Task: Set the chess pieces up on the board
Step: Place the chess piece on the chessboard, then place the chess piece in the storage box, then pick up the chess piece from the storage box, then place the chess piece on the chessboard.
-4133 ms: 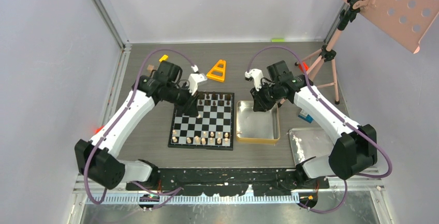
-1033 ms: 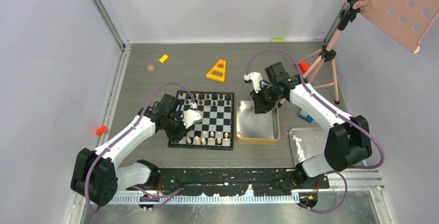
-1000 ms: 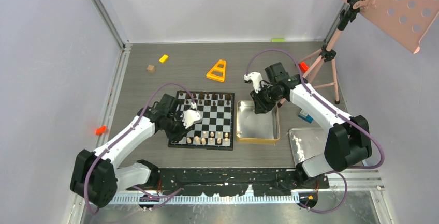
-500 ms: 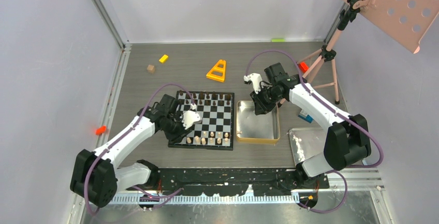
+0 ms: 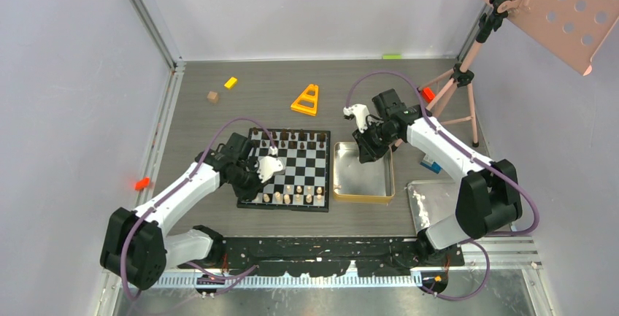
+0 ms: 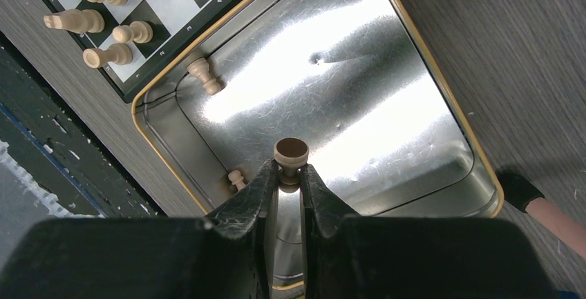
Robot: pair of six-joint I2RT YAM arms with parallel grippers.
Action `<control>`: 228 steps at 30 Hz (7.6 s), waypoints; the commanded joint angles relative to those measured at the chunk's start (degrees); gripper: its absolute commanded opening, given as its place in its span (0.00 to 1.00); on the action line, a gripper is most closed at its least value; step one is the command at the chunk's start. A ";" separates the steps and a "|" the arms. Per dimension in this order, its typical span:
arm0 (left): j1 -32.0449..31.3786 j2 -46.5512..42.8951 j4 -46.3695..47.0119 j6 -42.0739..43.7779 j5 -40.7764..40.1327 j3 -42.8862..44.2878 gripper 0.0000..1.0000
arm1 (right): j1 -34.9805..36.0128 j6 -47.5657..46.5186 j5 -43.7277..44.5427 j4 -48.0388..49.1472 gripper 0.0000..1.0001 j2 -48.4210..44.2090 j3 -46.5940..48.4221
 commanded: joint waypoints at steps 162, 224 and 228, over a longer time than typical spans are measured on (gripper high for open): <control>-2.54 29.55 20.67 -49.23 20.24 42.87 0.72 | 2.22 25.52 9.86 7.84 0.01 7.09 14.38; -5.52 41.27 39.24 -79.55 25.34 47.82 0.32 | -5.87 54.29 -5.46 22.16 0.01 5.18 11.29; -5.62 41.43 39.78 -79.97 25.56 47.61 0.29 | -5.96 54.38 -5.56 22.41 0.01 5.23 11.11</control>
